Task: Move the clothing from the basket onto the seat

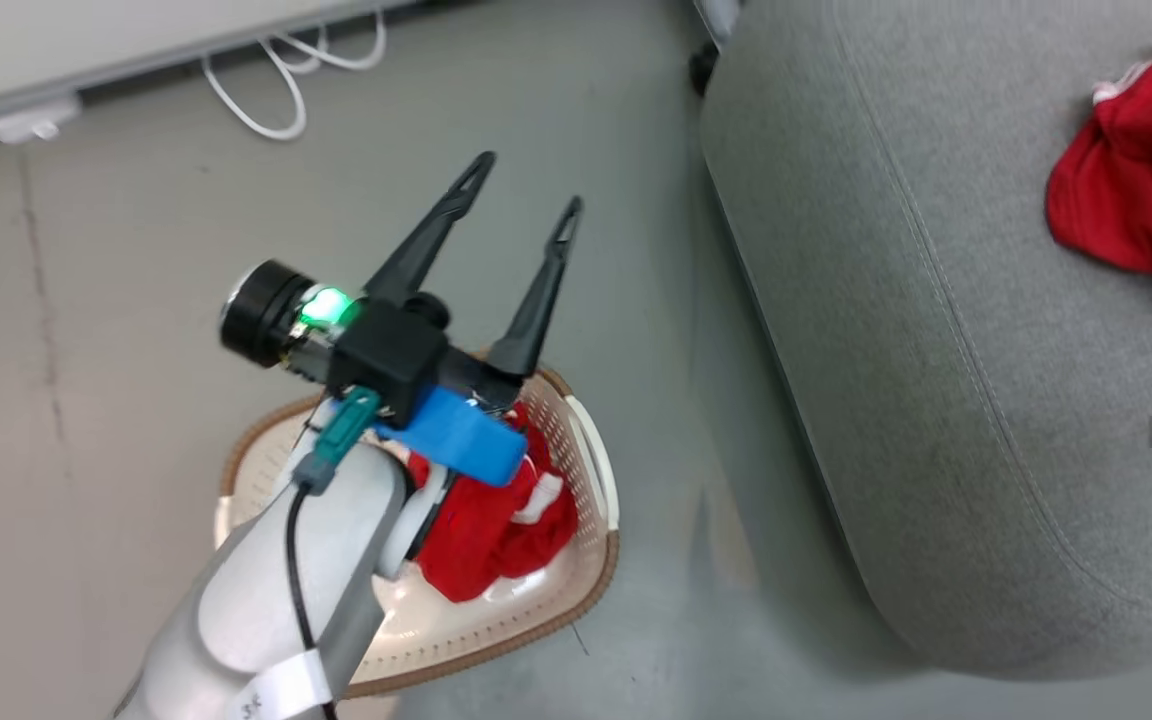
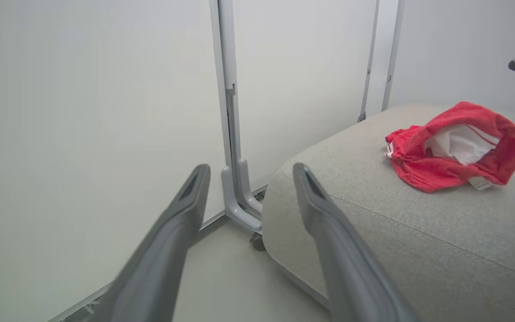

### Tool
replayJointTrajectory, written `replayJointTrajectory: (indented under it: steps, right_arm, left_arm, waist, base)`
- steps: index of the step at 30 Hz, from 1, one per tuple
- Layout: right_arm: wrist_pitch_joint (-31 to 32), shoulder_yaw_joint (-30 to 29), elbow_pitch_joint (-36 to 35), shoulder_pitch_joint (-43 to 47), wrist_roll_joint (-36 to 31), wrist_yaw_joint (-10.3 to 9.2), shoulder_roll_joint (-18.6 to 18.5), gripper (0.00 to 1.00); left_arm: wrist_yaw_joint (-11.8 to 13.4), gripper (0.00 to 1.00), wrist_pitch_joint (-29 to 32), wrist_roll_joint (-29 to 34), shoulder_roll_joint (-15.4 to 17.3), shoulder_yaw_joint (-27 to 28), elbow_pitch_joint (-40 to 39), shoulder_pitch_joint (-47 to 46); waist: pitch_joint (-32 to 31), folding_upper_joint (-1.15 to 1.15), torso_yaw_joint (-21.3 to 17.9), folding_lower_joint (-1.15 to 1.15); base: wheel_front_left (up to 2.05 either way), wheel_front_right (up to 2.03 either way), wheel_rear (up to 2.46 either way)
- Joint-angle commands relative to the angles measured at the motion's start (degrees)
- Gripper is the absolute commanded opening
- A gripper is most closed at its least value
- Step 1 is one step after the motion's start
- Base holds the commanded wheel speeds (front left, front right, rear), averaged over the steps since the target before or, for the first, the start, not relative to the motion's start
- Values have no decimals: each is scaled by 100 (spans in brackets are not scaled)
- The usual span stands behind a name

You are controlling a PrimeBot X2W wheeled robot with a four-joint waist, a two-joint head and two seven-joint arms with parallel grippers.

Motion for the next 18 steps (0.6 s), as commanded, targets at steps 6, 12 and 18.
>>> replayJointTrajectory:
  steps: [6, 12, 18]
  right_arm:
    - [-22, 691, -108, 294, 62, 1, 163, 100]
    - [-22, 1173, -49, 504, 130, 0, 319, 100]
    - [-22, 1455, 114, 852, 246, 1, 502, 100]
  left_arm:
    - [-27, 100, -26, 73, -69, 823, -81, 714]
    - [-108, 100, -26, 269, -243, 1575, -120, 1331]
    - [-219, 100, -26, 442, -442, 2274, -92, 1996]
  waist:
    - [-821, 0, 587, 1]
    - [-1260, 0, 838, 1]
    - [-1717, 0, 1021, 1]
  base:
    - [0, 0, 0]
    - [0, 0, 0]
    - [0, 0, 0]
